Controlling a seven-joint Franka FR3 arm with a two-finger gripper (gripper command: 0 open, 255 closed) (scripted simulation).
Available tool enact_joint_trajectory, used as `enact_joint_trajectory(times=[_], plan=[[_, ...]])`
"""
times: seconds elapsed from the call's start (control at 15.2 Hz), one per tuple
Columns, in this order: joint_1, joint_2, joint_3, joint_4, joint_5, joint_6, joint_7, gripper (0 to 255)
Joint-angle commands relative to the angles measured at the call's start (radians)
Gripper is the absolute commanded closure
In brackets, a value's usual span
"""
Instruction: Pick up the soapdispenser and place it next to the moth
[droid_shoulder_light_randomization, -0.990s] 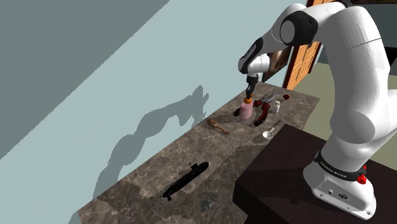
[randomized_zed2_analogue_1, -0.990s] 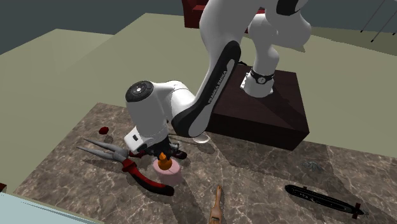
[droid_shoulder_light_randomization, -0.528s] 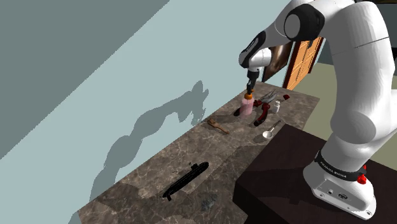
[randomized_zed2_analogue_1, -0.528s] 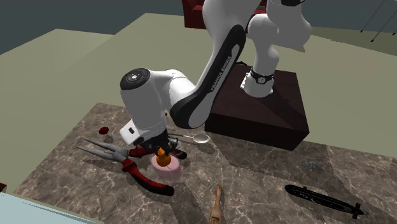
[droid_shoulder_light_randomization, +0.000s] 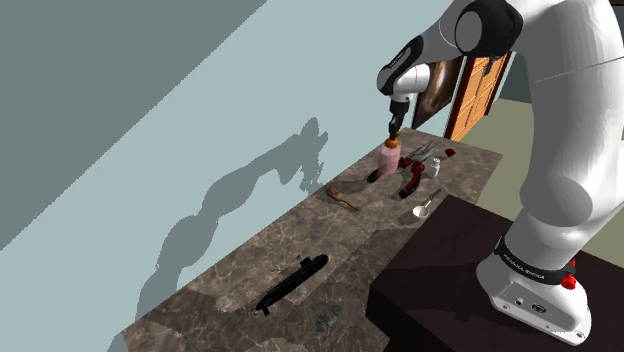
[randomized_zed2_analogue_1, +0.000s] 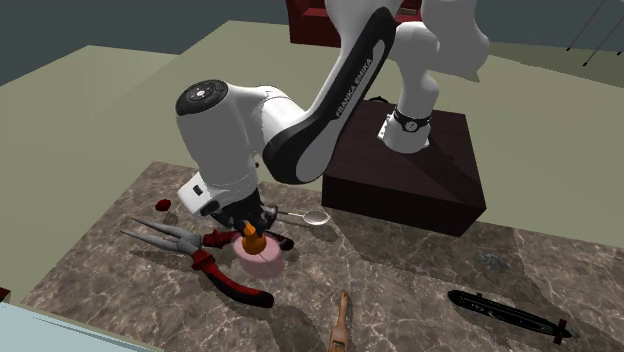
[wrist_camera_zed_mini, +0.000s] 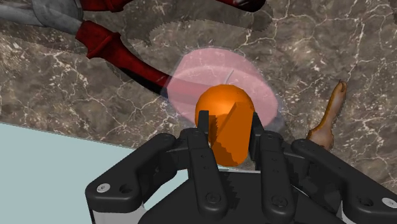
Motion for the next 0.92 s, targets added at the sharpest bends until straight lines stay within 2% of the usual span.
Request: enact_joint_trajectory(times=[0.0, 0.86], plan=[[0.002, -0.019, -0.005, 0.000, -0.007, -0.019, 0.003, 255], [0.017, -0.114, -0.028, 0.044, -0.048, -0.153, 0.030, 255]])
